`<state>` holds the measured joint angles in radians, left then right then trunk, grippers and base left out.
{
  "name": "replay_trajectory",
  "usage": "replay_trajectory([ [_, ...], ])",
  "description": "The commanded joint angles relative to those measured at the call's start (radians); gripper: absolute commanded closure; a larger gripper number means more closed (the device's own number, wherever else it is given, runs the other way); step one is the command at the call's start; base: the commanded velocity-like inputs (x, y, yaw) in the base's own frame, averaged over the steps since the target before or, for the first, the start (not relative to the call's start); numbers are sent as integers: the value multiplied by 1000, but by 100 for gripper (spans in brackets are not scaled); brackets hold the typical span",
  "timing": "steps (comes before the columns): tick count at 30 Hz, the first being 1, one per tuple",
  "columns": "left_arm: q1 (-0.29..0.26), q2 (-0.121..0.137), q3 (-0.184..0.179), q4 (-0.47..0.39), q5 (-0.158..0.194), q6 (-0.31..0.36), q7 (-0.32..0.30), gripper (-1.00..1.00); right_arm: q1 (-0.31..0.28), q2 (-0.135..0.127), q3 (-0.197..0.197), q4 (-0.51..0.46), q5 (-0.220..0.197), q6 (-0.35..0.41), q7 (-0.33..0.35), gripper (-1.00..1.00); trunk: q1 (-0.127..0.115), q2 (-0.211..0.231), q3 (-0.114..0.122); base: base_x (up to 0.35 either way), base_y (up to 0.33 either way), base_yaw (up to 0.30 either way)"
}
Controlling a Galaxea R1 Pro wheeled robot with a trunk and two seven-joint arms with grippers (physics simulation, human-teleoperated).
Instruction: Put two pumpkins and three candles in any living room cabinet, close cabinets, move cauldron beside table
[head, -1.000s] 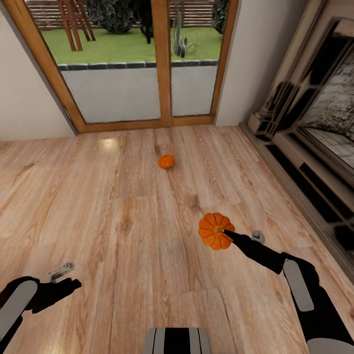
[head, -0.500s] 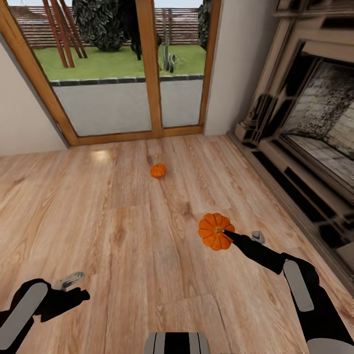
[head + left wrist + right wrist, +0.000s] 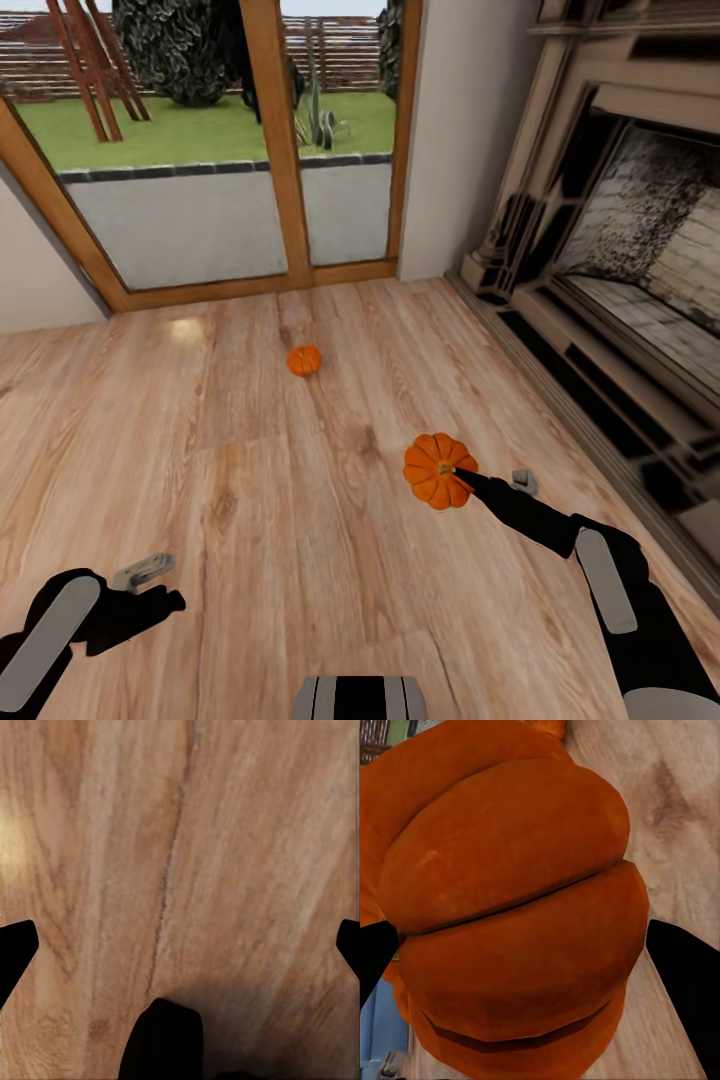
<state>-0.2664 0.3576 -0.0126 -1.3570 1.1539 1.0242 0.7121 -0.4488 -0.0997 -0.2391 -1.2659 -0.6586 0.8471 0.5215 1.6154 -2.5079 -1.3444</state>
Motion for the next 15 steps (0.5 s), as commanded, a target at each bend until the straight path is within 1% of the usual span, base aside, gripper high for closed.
replay_trajectory([
  [1,-1,0,-1,-1,10,1,10,-100,-1,1,-1,-1,-4,7,3,100,0,0,-1,350,123,0],
  [6,-1,0,-1,-1,10,0,11,-100,-1,2,-2,-1,-4,8,4,100,0,0,-1,350,115,0],
  [15,-1,-3,1,-1,12,-2,4,-100,-1,2,-3,-8,-5,9,5,100,0,0,-1,350,13,-2],
])
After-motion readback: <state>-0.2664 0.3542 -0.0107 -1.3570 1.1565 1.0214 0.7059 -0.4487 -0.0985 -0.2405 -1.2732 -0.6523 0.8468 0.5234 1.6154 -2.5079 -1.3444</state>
